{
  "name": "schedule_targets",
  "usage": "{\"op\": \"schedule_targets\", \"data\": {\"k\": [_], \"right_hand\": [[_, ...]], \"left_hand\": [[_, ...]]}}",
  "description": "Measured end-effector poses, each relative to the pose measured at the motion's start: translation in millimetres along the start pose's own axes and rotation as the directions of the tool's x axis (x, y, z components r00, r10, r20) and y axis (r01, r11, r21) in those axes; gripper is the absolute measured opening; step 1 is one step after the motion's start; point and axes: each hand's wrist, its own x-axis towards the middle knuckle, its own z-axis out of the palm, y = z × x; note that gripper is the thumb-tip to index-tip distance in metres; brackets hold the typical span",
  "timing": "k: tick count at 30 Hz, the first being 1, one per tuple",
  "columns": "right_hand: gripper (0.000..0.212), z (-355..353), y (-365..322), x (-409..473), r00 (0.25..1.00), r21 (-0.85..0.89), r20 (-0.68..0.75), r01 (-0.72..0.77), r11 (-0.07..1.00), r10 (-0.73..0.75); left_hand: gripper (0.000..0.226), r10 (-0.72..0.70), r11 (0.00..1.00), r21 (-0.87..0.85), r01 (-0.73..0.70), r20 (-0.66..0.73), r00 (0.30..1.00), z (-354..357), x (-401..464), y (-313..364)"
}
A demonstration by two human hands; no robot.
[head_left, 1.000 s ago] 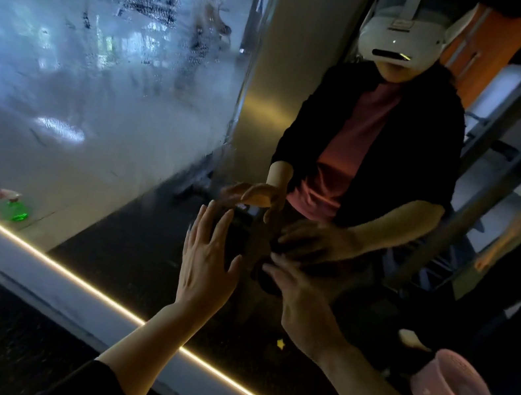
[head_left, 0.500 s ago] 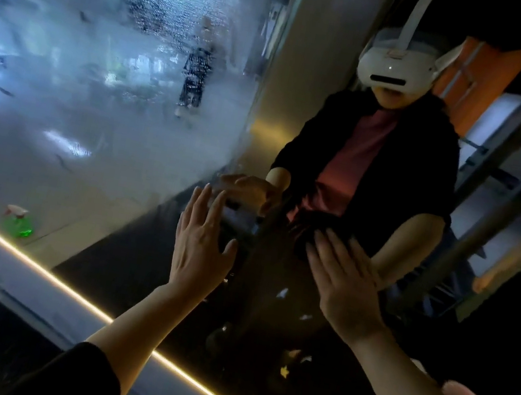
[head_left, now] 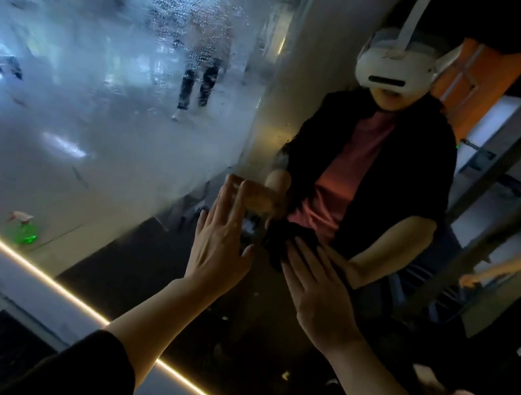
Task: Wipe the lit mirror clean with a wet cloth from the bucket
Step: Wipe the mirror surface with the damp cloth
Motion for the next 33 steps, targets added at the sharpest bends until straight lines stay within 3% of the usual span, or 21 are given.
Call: {"op": "schedule_targets", "data": {"k": [3,6,8,11,13,16,18,20,21,24,26,29,33], "right_hand": [[0.046,-25,13,28,0.969,0.029,-0.177,-0.170,0.985,0.172],[0.043,-51,32,78,0.847,0.090,-0.359,-0.386,0.918,0.391],[0.043,-45,25,92,0.895,0.072,-0.347,-0.274,0.959,0.282],[0.046,-8,-3,68,0.987,0.064,-0.162,0.001,0.998,0.009],[0.047,3,-14,49,0.996,0.083,-0.054,0.074,0.994,-0.069],[0.048,-20,-2,59,0.986,0.159,-0.158,-0.017,0.987,0.043],[0.046,-50,20,80,0.918,0.195,-0.302,-0.204,0.959,0.256],[0.047,-65,37,92,0.867,0.190,-0.351,-0.304,0.934,0.354],[0.048,-65,38,92,0.877,0.176,-0.347,-0.289,0.941,0.334],[0.048,-29,13,64,0.974,0.121,-0.207,-0.072,0.990,0.096],[0.049,-12,2,41,0.993,0.123,-0.121,0.004,0.992,0.011],[0.048,-24,11,40,0.978,0.173,-0.194,-0.046,0.984,0.080],[0.053,-71,48,77,0.854,0.220,-0.389,-0.277,0.935,0.345]], "left_hand": [[0.105,-0.017,1.000,-0.015,0.016,-0.019,1.000,-2,-2,-10],[0.103,-0.062,0.998,0.009,0.062,-0.016,0.998,-2,-3,-12],[0.105,-0.081,0.997,0.018,0.081,-0.009,0.997,-1,-2,-8],[0.105,-0.036,0.998,0.042,0.036,-0.002,0.999,-5,1,-9],[0.106,-0.043,0.995,0.094,0.041,0.012,0.999,-13,5,-11],[0.109,-0.061,0.989,0.139,0.051,0.068,0.996,-20,11,-6],[0.110,-0.099,0.987,0.142,0.081,0.123,0.987,-22,14,2],[0.107,-0.153,0.980,0.151,0.129,0.156,0.976,-23,14,12],[0.106,-0.177,0.976,0.161,0.150,0.165,0.970,-24,14,17],[0.105,-0.218,0.962,0.205,0.180,0.182,0.959,-27,14,24],[0.105,-0.228,0.957,0.224,0.184,0.189,0.955,-29,15,26],[0.106,-0.228,0.955,0.231,0.185,0.177,0.957,-29,13,26],[0.106,-0.208,0.962,0.205,0.181,0.119,0.971,-21,11,27]]}}
